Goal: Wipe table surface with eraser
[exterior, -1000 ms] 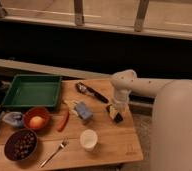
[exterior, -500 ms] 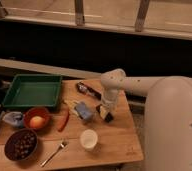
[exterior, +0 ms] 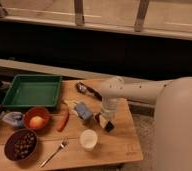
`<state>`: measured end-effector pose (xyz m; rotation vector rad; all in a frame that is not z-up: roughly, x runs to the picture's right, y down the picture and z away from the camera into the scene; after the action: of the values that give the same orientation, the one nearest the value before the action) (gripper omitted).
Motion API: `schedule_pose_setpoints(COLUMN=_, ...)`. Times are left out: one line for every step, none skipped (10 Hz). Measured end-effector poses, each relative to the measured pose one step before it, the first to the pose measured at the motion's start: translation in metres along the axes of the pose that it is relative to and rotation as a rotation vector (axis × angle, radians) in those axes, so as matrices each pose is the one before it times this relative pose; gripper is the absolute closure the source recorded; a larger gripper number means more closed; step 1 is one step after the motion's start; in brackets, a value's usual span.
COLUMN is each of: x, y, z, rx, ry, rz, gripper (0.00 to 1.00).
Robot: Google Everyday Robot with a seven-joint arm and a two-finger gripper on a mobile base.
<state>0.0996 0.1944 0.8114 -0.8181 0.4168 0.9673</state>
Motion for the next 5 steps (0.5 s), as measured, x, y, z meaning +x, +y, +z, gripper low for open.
schedule_pose_setpoints(x=0.00255, y=-0.00735, z=-0.00104, rx=0.0036, ry=-0.00034, rz=0.01757, gripper=1.0)
schedule_pose_setpoints(x=-0.00035, y=-0.01818, z=-0.00318, rx=0.00564, ry=-0.00473, rz=0.03597, gripper=1.0)
schedule_pose_setpoints(x=-0.0058, y=-0.01558, z=-0.00261, rx=0.00173, ry=-0.00527, rz=0.01992, gripper=1.0)
schedule_pose_setpoints(x=-0.01065, y=-0.0142, z=-0.00337, rx=0.00106, ry=-0.00674, rz=0.01515, gripper=1.0)
schedule_pose_setpoints(x=-0.01095, y=-0.00637, z=-0.00225, rx=-0.00256, ry=-0.00446, rz=-0.00563, gripper=1.0)
